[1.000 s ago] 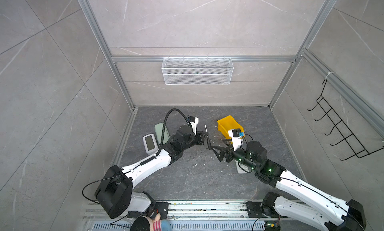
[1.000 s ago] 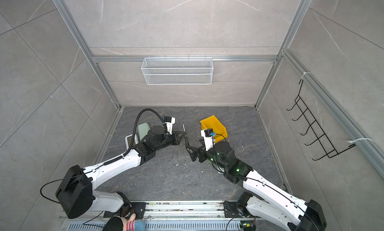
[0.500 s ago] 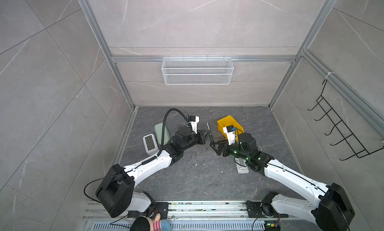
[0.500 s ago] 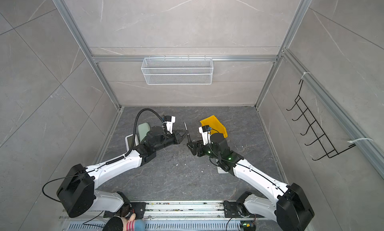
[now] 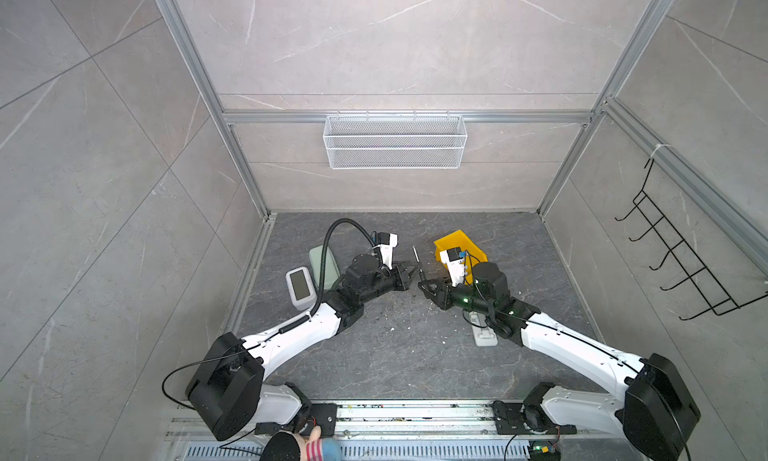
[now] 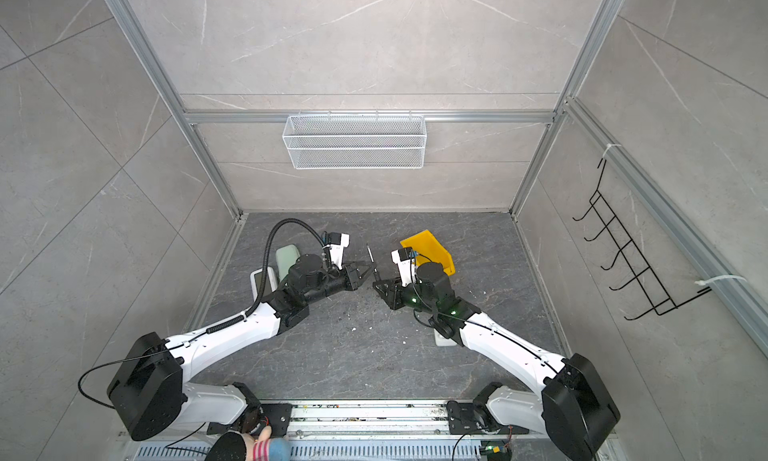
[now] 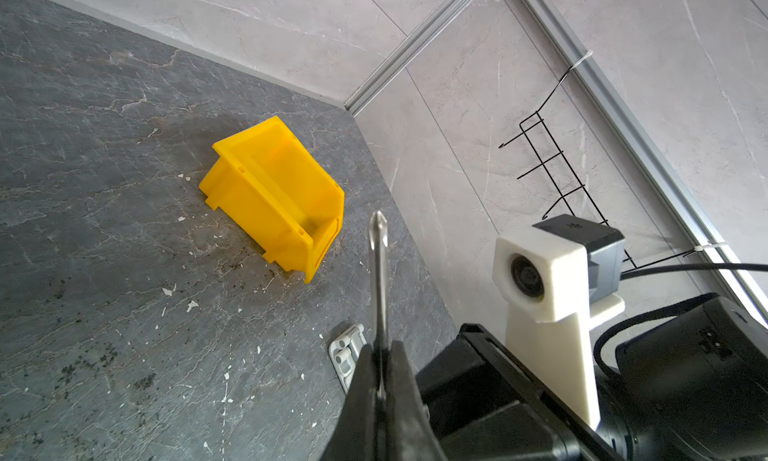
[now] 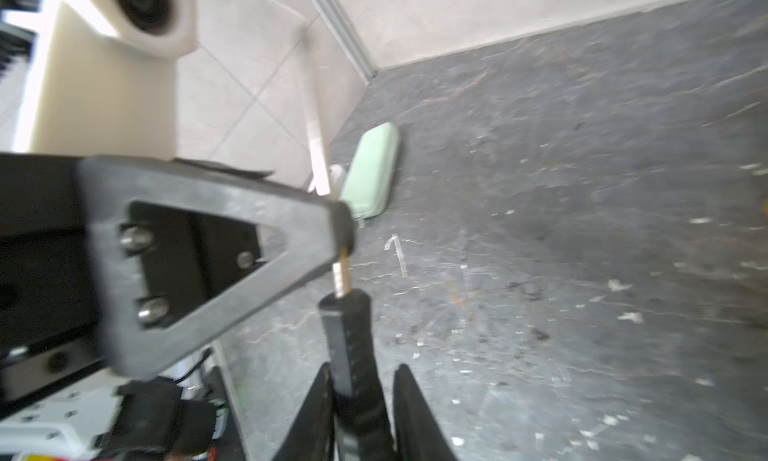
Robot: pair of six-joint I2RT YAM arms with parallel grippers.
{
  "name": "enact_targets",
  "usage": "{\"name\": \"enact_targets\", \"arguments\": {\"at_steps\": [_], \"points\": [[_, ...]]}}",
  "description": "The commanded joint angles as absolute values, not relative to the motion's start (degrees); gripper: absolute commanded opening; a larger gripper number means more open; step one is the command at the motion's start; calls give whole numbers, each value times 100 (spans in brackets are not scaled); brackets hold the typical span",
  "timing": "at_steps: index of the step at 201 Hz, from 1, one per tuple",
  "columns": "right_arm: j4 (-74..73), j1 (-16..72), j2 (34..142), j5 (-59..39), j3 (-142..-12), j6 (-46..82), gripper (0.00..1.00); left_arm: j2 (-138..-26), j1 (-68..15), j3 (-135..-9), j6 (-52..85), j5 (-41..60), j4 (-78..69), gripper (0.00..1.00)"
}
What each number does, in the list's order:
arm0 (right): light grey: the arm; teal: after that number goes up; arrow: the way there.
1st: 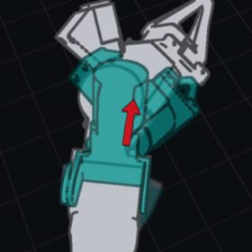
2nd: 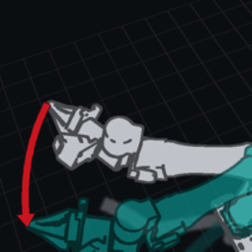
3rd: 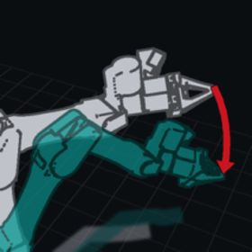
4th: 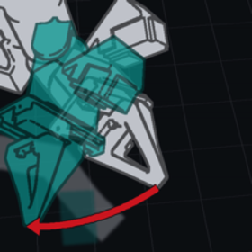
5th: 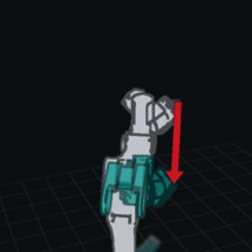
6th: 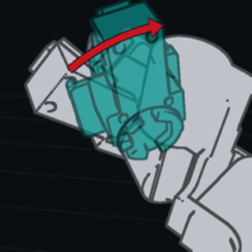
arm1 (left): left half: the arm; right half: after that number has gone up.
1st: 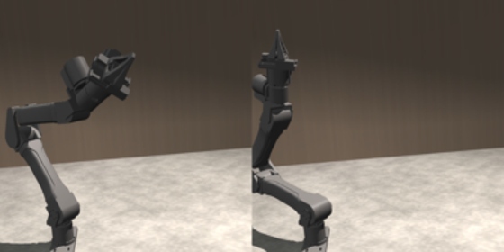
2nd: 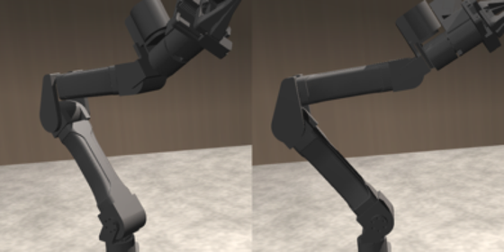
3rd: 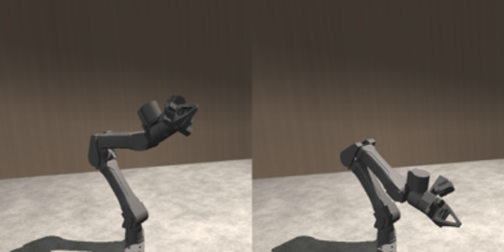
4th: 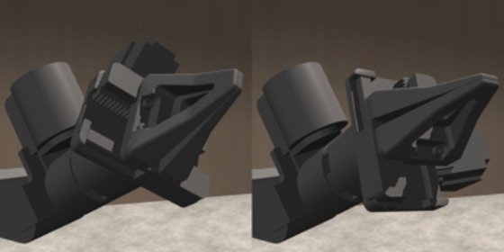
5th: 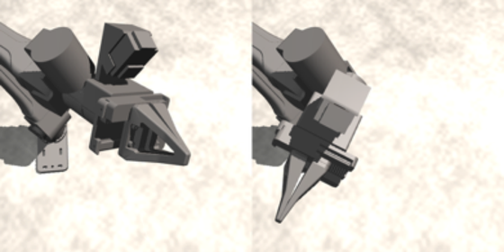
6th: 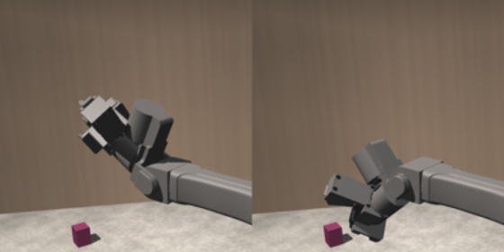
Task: Put the screwdriver in the bin
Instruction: 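Close the right gripper on the screwdriver handle and open the left gripper, then carry the screwdriver with the right gripper over the yellow bin while the left arm waits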
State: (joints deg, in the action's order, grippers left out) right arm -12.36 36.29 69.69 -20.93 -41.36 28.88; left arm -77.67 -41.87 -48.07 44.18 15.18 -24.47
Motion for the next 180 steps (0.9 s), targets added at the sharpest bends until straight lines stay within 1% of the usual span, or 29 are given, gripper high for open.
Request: {"name": "enact_targets", "arguments": {"at_steps": [1,10,37,47,62,79,90,104,112,123,142,153,180], "points": [[-1389,3571,6905,-2004,-4228,2883,9,-7515,-4193,-4806,4343,1621,-2694,0],[-1348,3575,6875,-2012,-4227,2836,0,-7506,-4188,-4802,4311,1613,-2673,0],[-1193,3565,6790,-2004,-4254,2719,0,-7506,-4192,-4797,4226,1577,-2647,0],[-1152,3570,6761,-2002,-4254,2671,0,-7506,-4197,-4802,4197,1570,-2614,8],[-1091,3572,6720,-2004,-4254,2538,0,-7504,-4195,-4803,4132,1550,-2567,17],[-1009,3573,6664,-1924,-4263,2380,0,-7475,-4198,-4803,4021,1467,-2509,32],[-924,3570,6621,-1824,-4280,2276,0,-7438,-4198,-4796,3913,1426,-2479,46],[-770,3568,6584,-1694,-4319,2100,0,-7368,-4201,-4796,3737,1354,-2377,70],[-673,3568,6566,-1624,-4353,1983,0,-7312,-4201,-4809,3589,1311,-2273,79],[-481,3560,6542,-1515,-4417,1797,0,-7242,-4203,-4847,3318,1310,-2115,87],[-141,3521,6496,-1330,-4540,1492,0,-7097,-4221,-4873,2718,1246,-1865,96],[50,3515,6462,-1044,-4602,1349,0,-7005,-4240,-4854,2336,1228,-1765,100],[330,3416,6321,-616,-4642,908,0,-6848,-4276,-4758,1525,1165,-1586,100]]}}
